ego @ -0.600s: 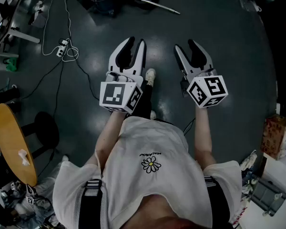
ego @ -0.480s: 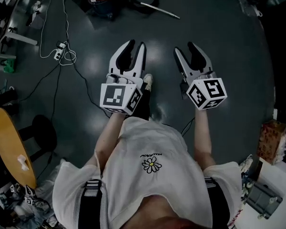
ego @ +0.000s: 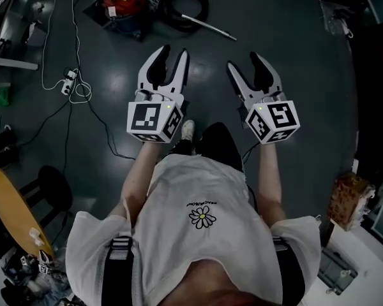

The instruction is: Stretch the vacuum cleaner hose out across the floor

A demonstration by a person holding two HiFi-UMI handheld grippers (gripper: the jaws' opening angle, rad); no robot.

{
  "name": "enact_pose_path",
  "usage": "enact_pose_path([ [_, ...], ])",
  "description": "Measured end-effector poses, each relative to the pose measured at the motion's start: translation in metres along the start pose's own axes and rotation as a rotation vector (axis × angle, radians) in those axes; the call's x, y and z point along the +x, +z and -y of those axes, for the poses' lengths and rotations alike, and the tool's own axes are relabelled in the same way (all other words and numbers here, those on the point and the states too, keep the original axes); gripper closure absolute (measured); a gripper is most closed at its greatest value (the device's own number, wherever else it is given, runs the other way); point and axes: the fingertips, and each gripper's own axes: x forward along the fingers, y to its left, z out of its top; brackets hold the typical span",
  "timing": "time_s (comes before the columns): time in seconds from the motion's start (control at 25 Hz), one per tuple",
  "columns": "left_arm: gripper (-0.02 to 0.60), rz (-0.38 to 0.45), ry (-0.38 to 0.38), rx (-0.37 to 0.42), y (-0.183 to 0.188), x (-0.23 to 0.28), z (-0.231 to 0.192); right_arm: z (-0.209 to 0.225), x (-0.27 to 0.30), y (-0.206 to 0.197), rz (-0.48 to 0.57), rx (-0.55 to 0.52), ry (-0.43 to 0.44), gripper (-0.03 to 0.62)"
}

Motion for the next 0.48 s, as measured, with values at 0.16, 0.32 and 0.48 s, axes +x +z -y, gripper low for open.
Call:
enact_pose_path([
  [0.16,0.443,-0.027,0.016,-0.002,-0.009,0.075,-0.011,0.063,0.05,0.0,-0.037,0.016,0.016,0.334],
  [0.32,0.443,-0.052,0.046,-0.017,-0.031,0.17,-0.024,0.146,0.111,-0.005,-0.077,0.01,0.043,0.335],
  [0.48,0.443,-0.095,0.096,-0.073,-0.051,0.278,-0.04,0.235,0.178,0.0,-0.145,-0.042,0.096,0.335],
])
